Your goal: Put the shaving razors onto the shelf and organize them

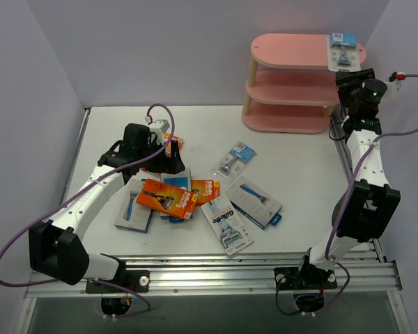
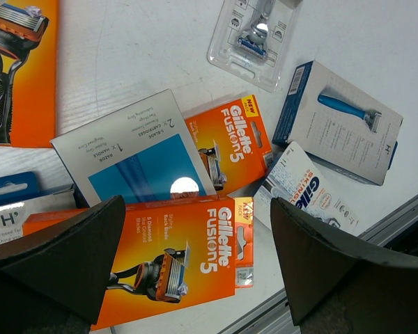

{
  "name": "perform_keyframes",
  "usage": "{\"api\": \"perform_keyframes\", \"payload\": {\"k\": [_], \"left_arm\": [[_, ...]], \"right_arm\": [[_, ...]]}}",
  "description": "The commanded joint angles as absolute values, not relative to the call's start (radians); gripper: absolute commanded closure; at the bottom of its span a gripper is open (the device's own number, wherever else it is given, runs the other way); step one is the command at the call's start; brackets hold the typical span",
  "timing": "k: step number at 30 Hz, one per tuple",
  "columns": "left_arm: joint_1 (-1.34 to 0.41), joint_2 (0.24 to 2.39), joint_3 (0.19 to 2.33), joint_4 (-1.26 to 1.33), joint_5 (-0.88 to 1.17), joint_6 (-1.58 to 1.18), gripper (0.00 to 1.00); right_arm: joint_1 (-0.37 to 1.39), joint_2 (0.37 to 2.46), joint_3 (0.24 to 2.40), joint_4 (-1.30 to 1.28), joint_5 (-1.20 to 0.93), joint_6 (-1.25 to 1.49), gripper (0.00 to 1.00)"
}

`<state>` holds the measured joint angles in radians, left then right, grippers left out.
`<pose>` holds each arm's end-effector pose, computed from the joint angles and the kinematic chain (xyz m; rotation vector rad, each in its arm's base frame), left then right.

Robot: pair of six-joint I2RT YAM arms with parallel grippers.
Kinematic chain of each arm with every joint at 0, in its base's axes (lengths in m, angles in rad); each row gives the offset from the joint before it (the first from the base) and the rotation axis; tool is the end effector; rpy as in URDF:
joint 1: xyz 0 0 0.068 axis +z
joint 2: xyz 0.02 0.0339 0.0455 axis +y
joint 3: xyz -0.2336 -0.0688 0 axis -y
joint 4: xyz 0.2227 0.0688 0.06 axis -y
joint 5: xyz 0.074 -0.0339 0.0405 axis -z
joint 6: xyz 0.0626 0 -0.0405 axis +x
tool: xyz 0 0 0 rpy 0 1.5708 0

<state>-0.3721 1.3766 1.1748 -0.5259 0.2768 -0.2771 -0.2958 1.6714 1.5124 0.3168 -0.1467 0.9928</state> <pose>0.2782 -0.1270 0.2676 0.2580 2.3382 -0.6457 0.3921 -0.1099 0.3913 0.7679 1.2292 0.6775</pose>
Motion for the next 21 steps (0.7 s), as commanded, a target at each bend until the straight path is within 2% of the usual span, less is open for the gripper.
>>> {"api": "perform_keyframes", "payload": {"k": [1, 21], "left_arm": [[-0.364, 1.374, 1.204, -0.483, 0.298, -0.273, 0.06], [-0.354, 1.388, 1.204, -0.477, 0.318, -0.276, 0.06]], "right_arm": [[-0.304, 1.692, 1.575, 0.406, -0.140, 1.009, 0.50], [-0.302, 1.795, 1.644, 0.486, -0.126, 1.054, 0.51]]}}
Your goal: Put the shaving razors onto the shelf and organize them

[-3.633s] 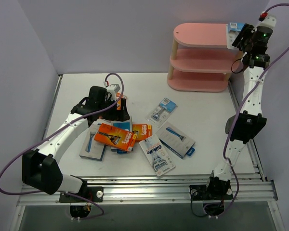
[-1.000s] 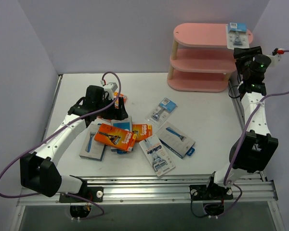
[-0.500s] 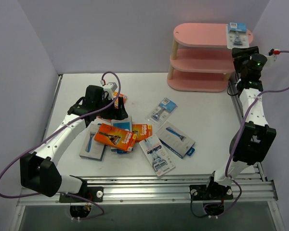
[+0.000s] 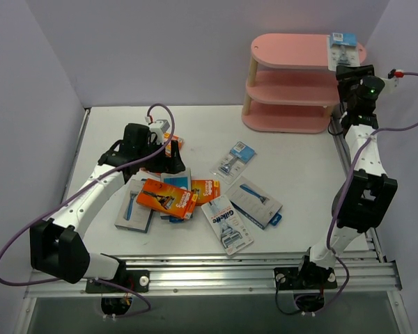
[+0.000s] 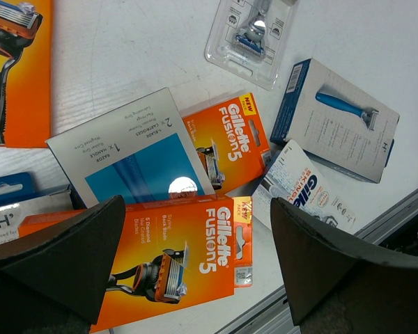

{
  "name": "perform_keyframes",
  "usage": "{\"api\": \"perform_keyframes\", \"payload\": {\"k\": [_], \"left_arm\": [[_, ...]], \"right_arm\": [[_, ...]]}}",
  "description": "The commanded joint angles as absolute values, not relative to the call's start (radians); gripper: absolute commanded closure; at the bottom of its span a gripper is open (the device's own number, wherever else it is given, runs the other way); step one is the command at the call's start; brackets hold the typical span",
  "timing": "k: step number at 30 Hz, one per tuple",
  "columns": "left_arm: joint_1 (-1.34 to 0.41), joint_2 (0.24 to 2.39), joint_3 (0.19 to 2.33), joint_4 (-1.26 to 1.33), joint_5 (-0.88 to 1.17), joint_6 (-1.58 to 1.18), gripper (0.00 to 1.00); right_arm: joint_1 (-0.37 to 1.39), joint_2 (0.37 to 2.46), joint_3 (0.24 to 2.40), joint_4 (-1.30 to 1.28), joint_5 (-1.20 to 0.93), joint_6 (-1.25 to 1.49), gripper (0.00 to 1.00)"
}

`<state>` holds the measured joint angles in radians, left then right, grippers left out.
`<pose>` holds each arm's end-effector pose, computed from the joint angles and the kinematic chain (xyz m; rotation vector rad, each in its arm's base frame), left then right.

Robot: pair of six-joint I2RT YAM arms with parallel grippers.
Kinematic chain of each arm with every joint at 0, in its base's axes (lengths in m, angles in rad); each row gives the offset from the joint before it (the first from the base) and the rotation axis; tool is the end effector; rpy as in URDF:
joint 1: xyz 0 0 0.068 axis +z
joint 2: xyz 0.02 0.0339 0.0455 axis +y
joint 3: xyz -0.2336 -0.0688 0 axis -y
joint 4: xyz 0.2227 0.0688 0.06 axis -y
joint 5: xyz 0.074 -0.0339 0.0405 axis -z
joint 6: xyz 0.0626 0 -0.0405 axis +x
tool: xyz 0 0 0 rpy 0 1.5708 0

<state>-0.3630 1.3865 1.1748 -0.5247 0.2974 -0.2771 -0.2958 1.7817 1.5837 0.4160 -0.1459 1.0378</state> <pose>0.2802 -0.1261 0.2651 0.2574 2.3470 -0.6635 0.4157 -0.1172 0.3863 0.7582 1.1674 0.7205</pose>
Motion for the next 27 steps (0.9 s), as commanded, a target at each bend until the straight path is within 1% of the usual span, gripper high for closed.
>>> {"api": "perform_keyframes", "payload": {"k": [1, 6, 9, 11, 12, 13, 15, 16, 18, 19, 22, 27], "left_arm": [[-0.353, 1.388, 1.204, -0.477, 0.319, -0.276, 0.06], [-0.351, 1.393, 1.206, -0.477, 0.322, -0.276, 0.06], [-0.350, 1.393, 1.206, -0.477, 0.322, -0.276, 0.06], [-0.350, 1.394, 1.206, -0.477, 0.324, -0.276, 0.06], [-0.348, 1.396, 1.206, -0.476, 0.325, -0.276, 0.06], [-0.348, 1.396, 1.206, -0.476, 0.327, -0.276, 0.06], [-0.347, 1.399, 1.206, -0.476, 0.330, -0.278, 0.06], [-0.347, 1.399, 1.206, -0.476, 0.330, -0.278, 0.06], [-0.345, 1.397, 1.206, -0.474, 0.330, -0.278, 0.06], [-0.345, 1.399, 1.206, -0.476, 0.330, -0.278, 0.06], [-0.344, 1.394, 1.204, -0.474, 0.333, -0.279, 0.06], [-0.344, 1.390, 1.204, -0.472, 0.334, -0.281, 0.06]], "right_arm": [[-0.301, 1.805, 1.651, 0.486, -0.126, 1.054, 0.52], [-0.299, 1.836, 1.684, 0.500, -0.117, 1.060, 0.54], [-0.299, 1.850, 1.697, 0.505, -0.118, 1.065, 0.58], [-0.298, 1.855, 1.700, 0.512, -0.120, 1.068, 0.63], [-0.298, 1.856, 1.700, 0.512, -0.120, 1.071, 0.65], [-0.298, 1.855, 1.697, 0.515, -0.121, 1.072, 0.71], [-0.298, 1.850, 1.686, 0.523, -0.127, 1.072, 0.76], [-0.298, 1.838, 1.678, 0.529, -0.127, 1.074, 0.82], [-0.299, 1.824, 1.651, 0.537, -0.127, 1.077, 0.88], [-0.299, 1.810, 1.643, 0.538, -0.127, 1.075, 0.94], [-0.304, 1.787, 1.614, 0.540, -0.132, 1.072, 1.00], [-0.308, 1.741, 1.571, 0.538, -0.144, 1.075, 1.00]]}}
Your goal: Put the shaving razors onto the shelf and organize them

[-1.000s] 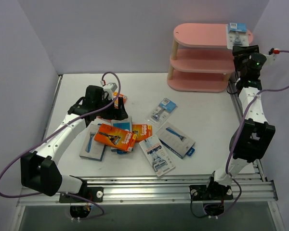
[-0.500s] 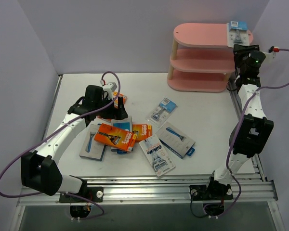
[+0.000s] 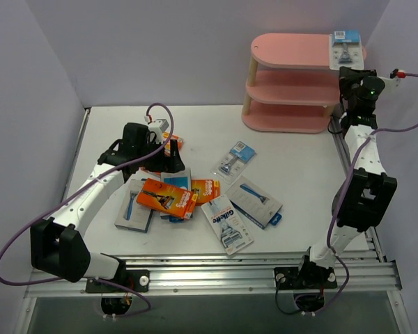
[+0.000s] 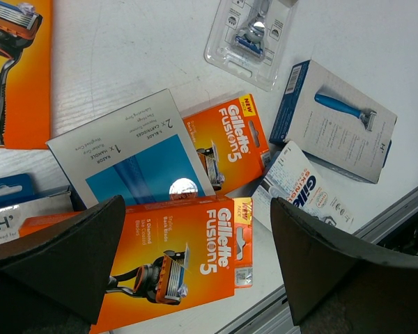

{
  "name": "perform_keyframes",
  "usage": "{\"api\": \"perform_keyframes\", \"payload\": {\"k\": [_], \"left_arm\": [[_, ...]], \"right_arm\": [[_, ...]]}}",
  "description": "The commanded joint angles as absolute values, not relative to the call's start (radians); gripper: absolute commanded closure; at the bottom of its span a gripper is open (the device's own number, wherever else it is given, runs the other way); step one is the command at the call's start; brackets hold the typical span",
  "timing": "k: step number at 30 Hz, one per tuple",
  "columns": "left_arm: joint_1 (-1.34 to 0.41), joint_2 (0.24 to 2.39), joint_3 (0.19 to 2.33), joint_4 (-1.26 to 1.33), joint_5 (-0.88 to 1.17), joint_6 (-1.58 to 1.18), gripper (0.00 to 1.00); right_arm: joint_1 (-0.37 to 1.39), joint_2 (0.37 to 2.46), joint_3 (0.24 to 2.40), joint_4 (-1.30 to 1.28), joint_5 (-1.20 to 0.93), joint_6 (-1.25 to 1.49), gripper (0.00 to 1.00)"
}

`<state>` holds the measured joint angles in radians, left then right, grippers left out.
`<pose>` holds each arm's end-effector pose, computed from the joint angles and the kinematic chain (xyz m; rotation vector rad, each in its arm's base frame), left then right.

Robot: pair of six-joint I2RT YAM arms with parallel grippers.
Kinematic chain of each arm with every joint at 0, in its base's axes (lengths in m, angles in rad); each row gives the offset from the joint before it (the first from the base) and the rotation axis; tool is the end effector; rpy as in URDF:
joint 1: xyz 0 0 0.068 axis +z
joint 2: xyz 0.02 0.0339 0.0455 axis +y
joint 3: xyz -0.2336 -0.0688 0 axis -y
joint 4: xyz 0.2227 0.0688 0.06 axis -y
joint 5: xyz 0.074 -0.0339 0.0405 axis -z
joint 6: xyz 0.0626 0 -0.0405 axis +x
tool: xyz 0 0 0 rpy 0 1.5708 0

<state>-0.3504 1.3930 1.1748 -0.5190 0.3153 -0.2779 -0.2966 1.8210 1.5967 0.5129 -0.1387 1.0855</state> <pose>0.2826 -0.1239 0.2640 0.2510 2.3476 -0.6783 0.4221 -0.1199 0.3875 0.7453 1.0936 0.7631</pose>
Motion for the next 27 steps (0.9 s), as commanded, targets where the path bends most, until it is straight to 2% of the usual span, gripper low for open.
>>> {"api": "perform_keyframes", "payload": {"k": [1, 27], "left_arm": [[-0.344, 1.390, 1.204, -0.472, 0.334, -0.281, 0.06], [-0.345, 1.351, 1.195, -0.468, 0.330, -0.284, 0.06]], "right_arm": [[-0.308, 1.733, 1.562, 0.537, -0.146, 1.075, 1.00], [-0.318, 1.278, 1.103, 0.546, -0.278, 1.127, 1.00]]}}
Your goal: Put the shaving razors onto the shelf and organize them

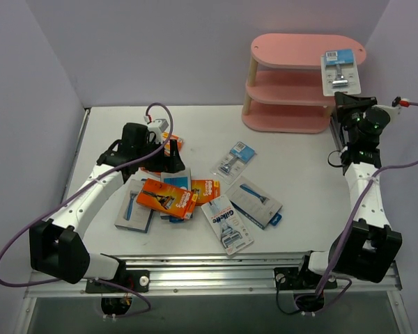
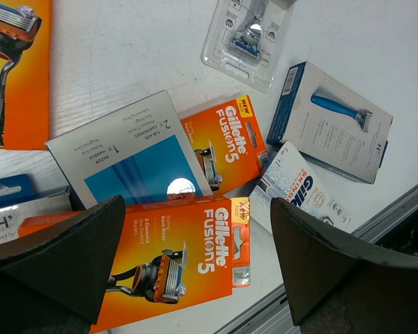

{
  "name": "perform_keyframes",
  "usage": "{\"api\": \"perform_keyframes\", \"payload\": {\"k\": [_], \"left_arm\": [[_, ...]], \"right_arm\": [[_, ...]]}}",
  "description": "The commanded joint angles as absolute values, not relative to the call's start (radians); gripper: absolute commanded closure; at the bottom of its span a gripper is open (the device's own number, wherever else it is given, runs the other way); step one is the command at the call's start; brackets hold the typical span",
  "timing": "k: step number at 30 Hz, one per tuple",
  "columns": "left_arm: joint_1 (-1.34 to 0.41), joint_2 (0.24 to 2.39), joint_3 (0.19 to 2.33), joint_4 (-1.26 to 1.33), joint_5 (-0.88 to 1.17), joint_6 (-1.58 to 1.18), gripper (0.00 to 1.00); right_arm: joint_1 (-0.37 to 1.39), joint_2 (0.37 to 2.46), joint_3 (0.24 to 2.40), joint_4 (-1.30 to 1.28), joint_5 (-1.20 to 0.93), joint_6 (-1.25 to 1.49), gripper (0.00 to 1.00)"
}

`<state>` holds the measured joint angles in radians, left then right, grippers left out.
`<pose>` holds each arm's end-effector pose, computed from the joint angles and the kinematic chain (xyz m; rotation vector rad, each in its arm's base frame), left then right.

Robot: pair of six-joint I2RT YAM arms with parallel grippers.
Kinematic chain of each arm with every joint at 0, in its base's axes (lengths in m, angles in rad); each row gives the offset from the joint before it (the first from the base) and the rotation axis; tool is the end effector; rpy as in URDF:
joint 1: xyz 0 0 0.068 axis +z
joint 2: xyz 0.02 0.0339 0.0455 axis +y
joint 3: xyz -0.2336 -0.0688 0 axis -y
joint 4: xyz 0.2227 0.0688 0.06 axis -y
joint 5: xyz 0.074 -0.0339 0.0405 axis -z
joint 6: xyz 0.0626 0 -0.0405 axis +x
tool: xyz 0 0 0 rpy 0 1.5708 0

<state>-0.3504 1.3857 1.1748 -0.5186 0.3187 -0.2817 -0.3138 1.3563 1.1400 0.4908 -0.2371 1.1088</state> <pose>0.2814 -0.1237 0.2662 0.2493 2.3407 -0.6851 0.3189 -0.0880 0.3891 0.7120 1.1477 0.8286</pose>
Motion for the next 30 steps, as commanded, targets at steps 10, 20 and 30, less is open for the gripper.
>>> {"api": "perform_keyframes", "payload": {"k": [10, 20, 30], "left_arm": [[-0.350, 1.359, 1.195, -0.474, 0.322, -0.282, 0.06], [-0.367, 1.362, 1.195, -0.482, 0.290, -0.268, 0.06], [-0.371, 1.373, 1.197, -0.483, 0.290, -0.267, 0.06]], "right_arm": [[-0.313, 1.135, 0.896, 0.607, -0.344, 1.172, 1.00], [-0.299, 1.132, 0.879, 0.657, -0.422, 1.195, 1.00], [-0.278, 1.163, 0.856, 0.758, -0.494, 1.233, 1.00]]}}
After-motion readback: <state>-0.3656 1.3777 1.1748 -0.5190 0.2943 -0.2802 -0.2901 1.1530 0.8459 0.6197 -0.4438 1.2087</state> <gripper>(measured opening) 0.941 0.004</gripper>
